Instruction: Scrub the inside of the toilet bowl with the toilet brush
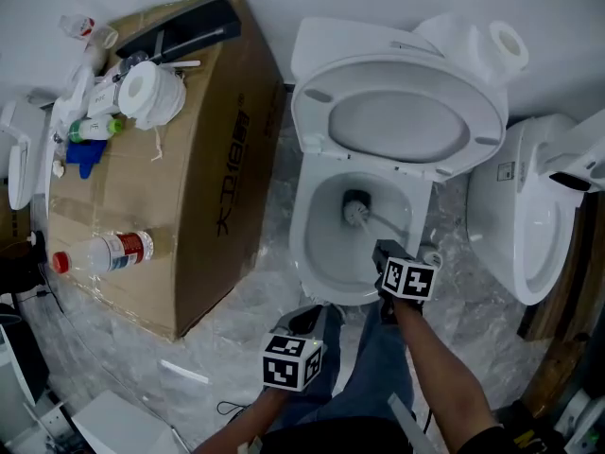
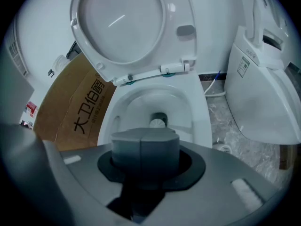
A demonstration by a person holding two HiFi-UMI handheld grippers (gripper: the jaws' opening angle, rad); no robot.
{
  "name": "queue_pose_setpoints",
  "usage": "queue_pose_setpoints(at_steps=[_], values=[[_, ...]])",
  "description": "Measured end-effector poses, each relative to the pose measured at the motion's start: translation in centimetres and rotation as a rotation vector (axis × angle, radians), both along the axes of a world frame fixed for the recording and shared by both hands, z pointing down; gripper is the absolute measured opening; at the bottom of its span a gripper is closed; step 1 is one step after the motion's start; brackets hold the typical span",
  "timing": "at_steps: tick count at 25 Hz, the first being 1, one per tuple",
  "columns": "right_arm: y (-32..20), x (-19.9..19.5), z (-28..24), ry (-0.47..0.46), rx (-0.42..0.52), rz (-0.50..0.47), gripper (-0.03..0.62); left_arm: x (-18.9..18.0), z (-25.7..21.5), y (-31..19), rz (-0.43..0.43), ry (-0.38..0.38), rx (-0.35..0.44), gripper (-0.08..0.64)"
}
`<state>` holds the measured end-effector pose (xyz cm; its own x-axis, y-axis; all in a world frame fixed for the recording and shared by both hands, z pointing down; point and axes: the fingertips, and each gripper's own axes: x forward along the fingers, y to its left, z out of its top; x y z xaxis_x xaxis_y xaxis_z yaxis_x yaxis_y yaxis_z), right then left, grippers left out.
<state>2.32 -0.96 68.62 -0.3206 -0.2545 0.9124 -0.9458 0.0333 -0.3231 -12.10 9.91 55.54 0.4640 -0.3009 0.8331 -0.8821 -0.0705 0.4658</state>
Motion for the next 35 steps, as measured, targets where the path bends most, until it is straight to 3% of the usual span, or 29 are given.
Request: queue_pose_setpoints(at_steps=[11,21,28,35], values=[[5.0,0.0,-2.7,-0.01,-0.04,-0.063,0.15,1.3,-1.2,-1.7,0.019,0.02,0.026,-0.009],[5.7,0.3,-6.6,-0.022,-0.04,-0.094,0.15,1.6,-2.7,-2.8,0.04,0.027,0.052,-0.008],[4.3,-0.3,-13.1,-0.075,0.052,-0.142,0.15,2.7,-6.2,-5.5,0.055,0.05,0.13,-0.009],[1.8,-1.3,-21.5,-0.135,0.211,-0.208,0.15,3.6,-11.7,-8.8,0.0,0.065,0.253,-0.009]])
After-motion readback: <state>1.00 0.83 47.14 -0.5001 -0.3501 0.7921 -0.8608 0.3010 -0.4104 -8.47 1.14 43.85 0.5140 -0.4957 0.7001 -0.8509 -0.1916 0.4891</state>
